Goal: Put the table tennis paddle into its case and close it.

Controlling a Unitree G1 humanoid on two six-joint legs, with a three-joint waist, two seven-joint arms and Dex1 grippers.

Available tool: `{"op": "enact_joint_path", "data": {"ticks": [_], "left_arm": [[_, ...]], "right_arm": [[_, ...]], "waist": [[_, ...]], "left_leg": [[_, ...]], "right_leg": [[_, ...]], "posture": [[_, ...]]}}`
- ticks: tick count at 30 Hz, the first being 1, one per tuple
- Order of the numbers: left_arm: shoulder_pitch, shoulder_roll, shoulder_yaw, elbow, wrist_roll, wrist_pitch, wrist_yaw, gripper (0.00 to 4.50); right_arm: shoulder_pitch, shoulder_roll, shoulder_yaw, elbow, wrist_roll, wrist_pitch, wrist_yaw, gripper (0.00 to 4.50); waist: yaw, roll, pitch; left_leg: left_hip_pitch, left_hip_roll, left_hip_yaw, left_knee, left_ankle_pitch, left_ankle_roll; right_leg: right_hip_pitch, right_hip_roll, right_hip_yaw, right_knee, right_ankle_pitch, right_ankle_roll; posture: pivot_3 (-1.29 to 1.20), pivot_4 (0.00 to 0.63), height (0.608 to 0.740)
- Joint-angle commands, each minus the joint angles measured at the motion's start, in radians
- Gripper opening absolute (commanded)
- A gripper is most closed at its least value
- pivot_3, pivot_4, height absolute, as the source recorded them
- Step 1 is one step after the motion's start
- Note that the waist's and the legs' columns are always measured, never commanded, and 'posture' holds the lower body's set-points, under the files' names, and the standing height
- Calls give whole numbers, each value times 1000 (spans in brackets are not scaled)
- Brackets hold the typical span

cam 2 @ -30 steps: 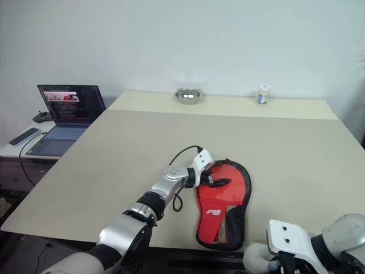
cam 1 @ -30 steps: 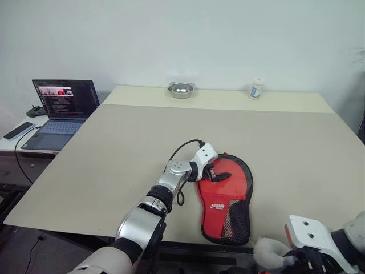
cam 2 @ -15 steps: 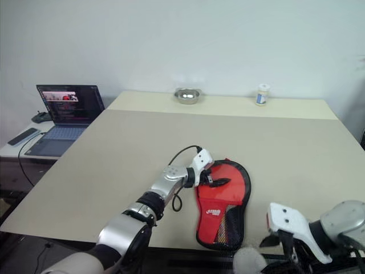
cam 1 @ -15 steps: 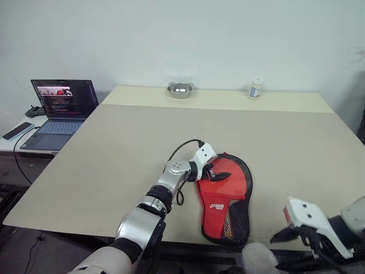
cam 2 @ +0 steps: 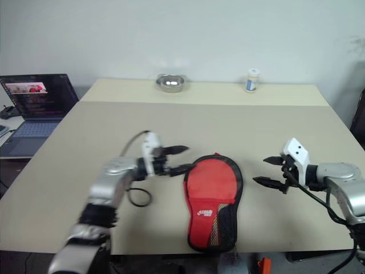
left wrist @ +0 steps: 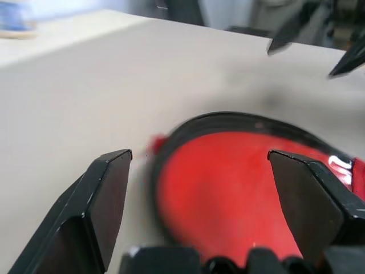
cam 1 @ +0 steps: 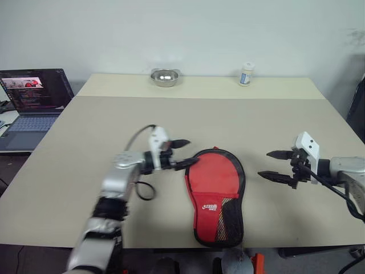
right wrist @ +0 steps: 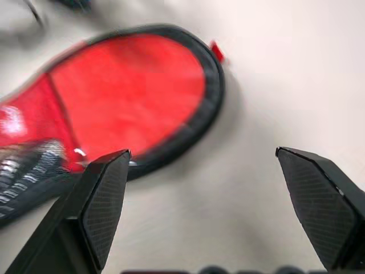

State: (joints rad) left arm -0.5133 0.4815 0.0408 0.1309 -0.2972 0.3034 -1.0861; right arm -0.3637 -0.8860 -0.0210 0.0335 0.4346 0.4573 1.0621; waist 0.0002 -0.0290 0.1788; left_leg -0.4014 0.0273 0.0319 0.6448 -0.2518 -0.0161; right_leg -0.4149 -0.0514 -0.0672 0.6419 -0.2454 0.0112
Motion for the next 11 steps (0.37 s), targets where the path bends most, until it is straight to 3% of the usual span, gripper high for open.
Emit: {"op": "enact_joint_path", "data": {"ticks": [1, 6, 11], "left_arm": [[89, 74, 45, -203, -34, 75, 41, 4180], [145, 133, 44, -251, -24, 83, 75, 4180], [138, 151, 72, -120, 23, -2, 136, 4180]], "right_arm": [[-114, 47, -27, 224, -25, -108, 46, 4474], [-207, 83, -25, 406, -67, -186, 78, 4474], [-234, 116, -7, 388, -95, -190, 59, 4474]], "waist": [[0, 2, 3], [15, 3, 6], [19, 3, 6]], "left_leg": [[0, -1, 0, 0, -1, 1], [1, -2, -1, 3, -2, 7], [2, 0, 1, 4, 0, 9]], "right_leg": [[0, 0, 0, 1, 0, 0], [2, 0, -1, 3, -1, 2], [2, 5, 1, 4, 0, 1]], "posture": [[0, 150, 740], [0, 150, 740], [0, 150, 740]]}}
